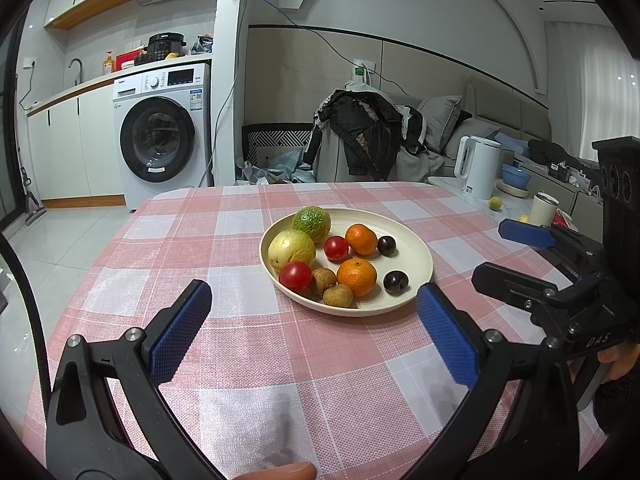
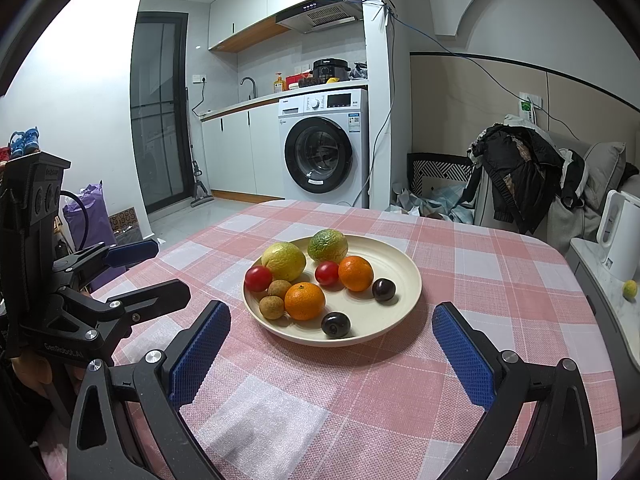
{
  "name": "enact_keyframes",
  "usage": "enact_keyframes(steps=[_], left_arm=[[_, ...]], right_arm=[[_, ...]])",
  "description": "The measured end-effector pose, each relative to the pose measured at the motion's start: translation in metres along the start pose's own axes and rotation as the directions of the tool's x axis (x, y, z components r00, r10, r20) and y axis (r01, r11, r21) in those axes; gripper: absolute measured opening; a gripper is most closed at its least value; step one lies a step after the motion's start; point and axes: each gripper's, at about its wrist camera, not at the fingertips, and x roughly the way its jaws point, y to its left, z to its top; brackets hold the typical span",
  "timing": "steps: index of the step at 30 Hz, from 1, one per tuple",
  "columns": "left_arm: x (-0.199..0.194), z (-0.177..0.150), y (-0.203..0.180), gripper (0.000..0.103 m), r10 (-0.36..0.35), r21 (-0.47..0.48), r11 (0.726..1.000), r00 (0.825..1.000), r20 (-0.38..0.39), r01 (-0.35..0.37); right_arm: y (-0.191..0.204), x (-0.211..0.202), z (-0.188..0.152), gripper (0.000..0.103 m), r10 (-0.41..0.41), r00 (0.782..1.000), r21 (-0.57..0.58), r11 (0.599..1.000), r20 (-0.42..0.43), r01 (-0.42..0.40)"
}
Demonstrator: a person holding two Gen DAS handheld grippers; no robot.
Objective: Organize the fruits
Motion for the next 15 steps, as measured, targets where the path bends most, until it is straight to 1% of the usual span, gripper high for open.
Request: enact_keyframes(steps=[15], left_arm=[[0.0015, 0.0016, -0.0032, 0.102, -0.004, 0.001, 1.000, 1.000, 0.007, 0.004]], right_arm=[[0.0003, 0.0000, 0.0001, 0.103, 0.000, 1.000, 0.000, 1.000, 0.000, 0.000]])
